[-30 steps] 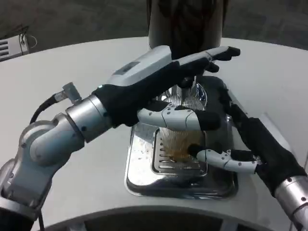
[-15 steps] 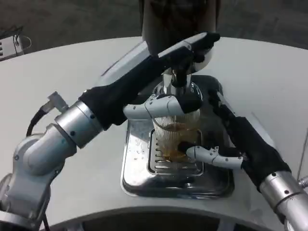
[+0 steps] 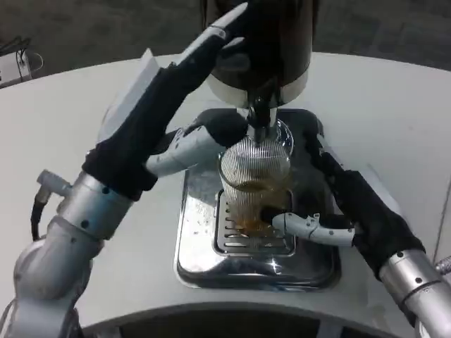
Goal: Grasp the cup under the faucet to collect the drink, then remove the cup.
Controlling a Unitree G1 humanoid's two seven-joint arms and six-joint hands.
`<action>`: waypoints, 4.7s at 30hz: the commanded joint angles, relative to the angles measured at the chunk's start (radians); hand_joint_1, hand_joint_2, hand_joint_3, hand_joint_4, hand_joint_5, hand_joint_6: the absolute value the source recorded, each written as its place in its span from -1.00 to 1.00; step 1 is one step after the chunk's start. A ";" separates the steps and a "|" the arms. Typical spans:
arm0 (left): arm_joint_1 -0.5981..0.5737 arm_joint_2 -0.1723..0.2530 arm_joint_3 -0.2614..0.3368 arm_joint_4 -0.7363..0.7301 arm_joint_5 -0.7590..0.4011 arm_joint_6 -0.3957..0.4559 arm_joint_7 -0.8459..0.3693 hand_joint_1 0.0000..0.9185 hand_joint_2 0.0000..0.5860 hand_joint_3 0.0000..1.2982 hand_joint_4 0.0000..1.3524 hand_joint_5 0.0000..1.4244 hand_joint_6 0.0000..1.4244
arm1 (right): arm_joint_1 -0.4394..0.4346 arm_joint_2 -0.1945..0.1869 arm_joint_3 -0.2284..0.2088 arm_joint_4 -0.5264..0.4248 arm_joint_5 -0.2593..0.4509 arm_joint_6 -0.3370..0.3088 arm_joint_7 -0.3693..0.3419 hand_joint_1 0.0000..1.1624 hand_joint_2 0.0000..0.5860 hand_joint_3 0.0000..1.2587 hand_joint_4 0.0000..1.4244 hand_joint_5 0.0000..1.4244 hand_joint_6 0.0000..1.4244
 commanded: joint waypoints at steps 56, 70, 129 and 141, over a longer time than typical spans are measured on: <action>0.899 0.116 0.184 -0.552 0.228 0.283 0.014 -1.00 -0.83 -0.85 -0.98 -0.84 -0.76 | -0.138 0.139 0.076 0.309 -0.034 -0.176 -0.222 0.44 -0.33 -1.00 -0.97 -0.92 -0.98; 0.912 0.114 0.167 -0.580 0.238 0.314 0.004 -1.00 -0.84 -0.83 -0.97 -0.84 -0.76 | -0.103 0.197 0.107 0.316 -0.120 -0.182 -0.374 0.56 -0.32 -0.63 -0.52 -0.49 -0.70; 0.787 0.216 0.162 -0.551 0.282 0.247 -0.025 -1.00 -0.82 -0.92 -1.00 -0.99 -0.86 | 0.401 0.077 0.083 -0.523 -0.098 -0.077 -0.074 0.70 -0.38 0.80 0.98 1.00 1.00; 0.861 0.216 0.150 -0.743 0.393 0.286 -0.073 -1.00 -0.82 -1.00 -1.00 -1.00 -0.97 | 0.489 -0.058 -0.080 -0.715 0.037 -0.057 0.080 0.70 -0.41 0.79 0.96 1.00 1.00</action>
